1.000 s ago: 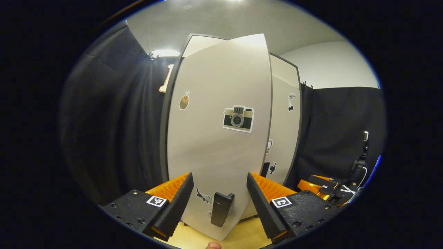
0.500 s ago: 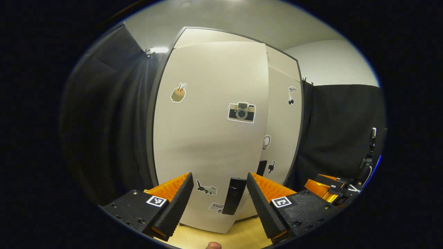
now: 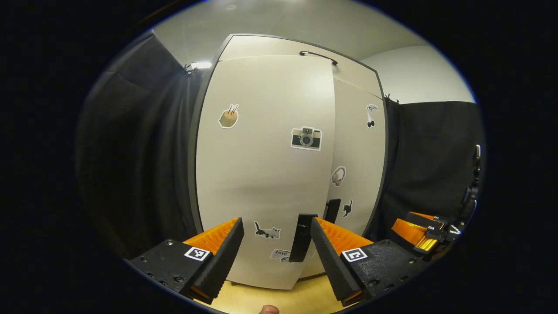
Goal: Grab one shoe with the right hand and put it into the shoe cabinet, grab the other shoe with the left hand and put it into the shoe cabinet; then close the right door with the right hand and the left door with the left hand.
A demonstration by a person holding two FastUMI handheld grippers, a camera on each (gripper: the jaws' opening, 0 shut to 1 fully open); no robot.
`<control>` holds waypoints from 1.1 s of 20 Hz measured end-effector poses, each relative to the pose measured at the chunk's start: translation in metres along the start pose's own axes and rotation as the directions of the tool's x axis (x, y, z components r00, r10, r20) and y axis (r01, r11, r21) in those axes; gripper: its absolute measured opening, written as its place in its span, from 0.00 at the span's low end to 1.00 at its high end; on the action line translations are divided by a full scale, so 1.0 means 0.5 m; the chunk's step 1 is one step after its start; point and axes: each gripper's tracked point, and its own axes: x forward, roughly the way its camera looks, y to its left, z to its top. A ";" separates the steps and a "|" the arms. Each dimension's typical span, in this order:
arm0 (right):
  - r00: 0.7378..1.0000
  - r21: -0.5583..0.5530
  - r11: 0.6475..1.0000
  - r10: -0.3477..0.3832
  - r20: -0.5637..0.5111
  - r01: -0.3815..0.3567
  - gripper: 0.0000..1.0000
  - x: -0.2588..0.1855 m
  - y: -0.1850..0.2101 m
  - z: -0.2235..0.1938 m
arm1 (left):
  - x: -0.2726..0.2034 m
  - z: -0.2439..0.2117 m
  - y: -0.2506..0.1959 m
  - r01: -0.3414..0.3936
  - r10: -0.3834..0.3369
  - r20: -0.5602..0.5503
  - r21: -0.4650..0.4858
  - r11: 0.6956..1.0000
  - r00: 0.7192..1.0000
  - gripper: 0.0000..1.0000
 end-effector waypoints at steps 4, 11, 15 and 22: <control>1.000 -0.006 1.000 0.005 0.017 -0.005 0.87 0.001 0.006 0.022 | -0.005 0.000 0.005 -0.032 0.032 0.004 0.017 0.999 0.999 0.95; 0.999 -0.021 0.999 0.041 0.024 -0.040 0.82 -0.002 0.012 0.030 | -0.002 -0.008 0.010 -0.083 0.083 0.000 0.028 0.996 0.997 0.95; 0.996 -0.042 0.995 0.089 0.012 -0.088 0.82 -0.007 0.023 0.018 | 0.002 -0.018 0.009 -0.110 0.110 -0.004 0.031 0.993 0.994 0.95; 0.993 -0.046 0.992 0.116 0.014 -0.115 0.87 -0.014 0.033 0.019 | 0.012 -0.029 -0.003 -0.116 0.117 -0.007 0.036 0.993 0.993 0.95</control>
